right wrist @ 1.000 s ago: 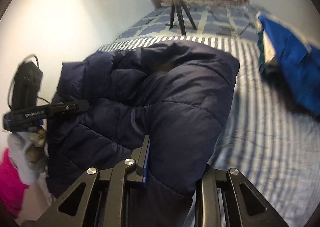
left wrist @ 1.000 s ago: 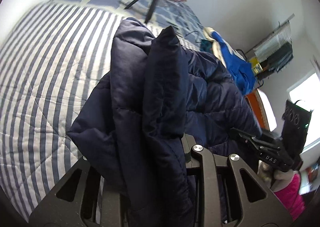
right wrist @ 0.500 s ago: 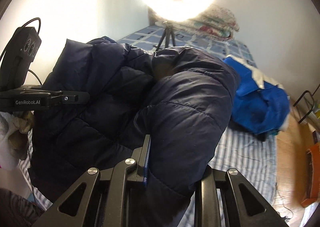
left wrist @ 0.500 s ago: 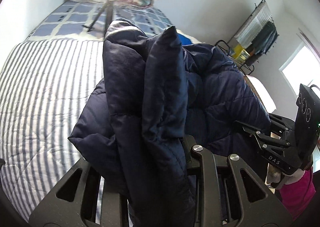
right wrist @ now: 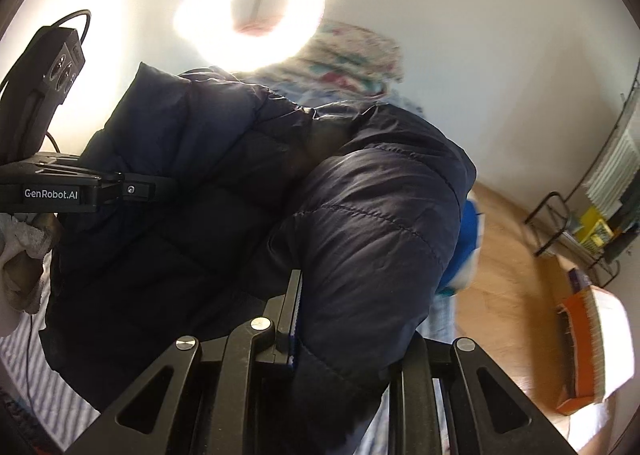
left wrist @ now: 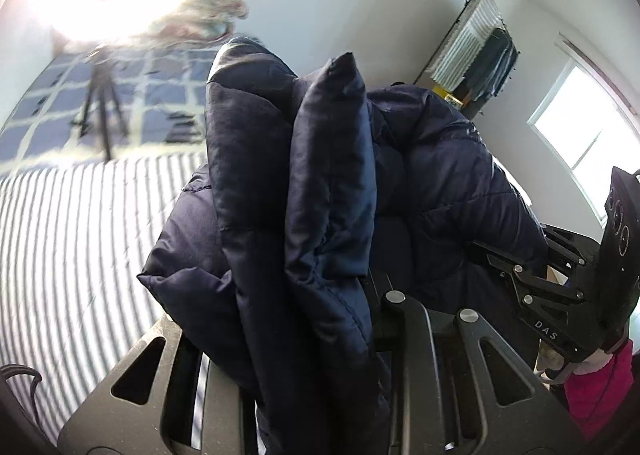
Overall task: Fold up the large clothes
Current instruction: 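Grasp the folded jacket bundle with both tools and lift it off the mattress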
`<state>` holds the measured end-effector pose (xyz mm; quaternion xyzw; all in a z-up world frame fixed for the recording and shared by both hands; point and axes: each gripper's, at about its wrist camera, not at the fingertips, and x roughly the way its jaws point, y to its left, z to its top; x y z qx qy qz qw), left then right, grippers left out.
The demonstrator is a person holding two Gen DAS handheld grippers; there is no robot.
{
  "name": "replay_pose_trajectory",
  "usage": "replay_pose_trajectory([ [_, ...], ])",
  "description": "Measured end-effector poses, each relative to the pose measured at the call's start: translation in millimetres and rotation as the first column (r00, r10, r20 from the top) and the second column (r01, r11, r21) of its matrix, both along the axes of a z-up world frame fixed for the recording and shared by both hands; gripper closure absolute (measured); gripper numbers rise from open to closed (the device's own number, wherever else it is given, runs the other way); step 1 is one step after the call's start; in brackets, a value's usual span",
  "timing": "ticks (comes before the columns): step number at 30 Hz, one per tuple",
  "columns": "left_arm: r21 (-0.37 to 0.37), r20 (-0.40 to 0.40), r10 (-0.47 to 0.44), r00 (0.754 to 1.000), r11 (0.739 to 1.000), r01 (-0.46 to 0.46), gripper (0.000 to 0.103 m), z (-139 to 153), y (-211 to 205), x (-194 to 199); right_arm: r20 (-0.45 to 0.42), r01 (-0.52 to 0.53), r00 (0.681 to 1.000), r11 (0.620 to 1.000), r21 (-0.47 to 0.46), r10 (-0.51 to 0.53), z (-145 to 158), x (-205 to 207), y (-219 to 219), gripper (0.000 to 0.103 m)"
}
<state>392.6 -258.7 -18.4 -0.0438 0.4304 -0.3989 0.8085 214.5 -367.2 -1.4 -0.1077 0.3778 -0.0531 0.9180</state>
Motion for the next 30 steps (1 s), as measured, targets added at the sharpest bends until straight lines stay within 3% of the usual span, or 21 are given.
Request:
replay_pose_trajectory([
  [12, 0.02, 0.114, -0.078, 0.99, 0.997, 0.076, 0.079, 7.4, -113.3, 83.9, 0.057, 0.133, 0.99, 0.988, -0.077, -0.129, 10.3, 88.8, -90.8, 0.084],
  [21, -0.03, 0.156, -0.031, 0.987, 0.999, 0.036, 0.079, 23.6, -161.8, 152.6, 0.123, 0.157, 0.983, 0.971, -0.182, -0.136, 38.2, 169.2, -148.2, 0.084],
  [30, -0.018, 0.115, 0.026, 0.993, 1.0, -0.024, 0.079, -14.0, -196.4, 201.7, 0.11, 0.136, 0.987, 0.974, -0.181, -0.117, 4.9, 239.6, -187.4, 0.085],
])
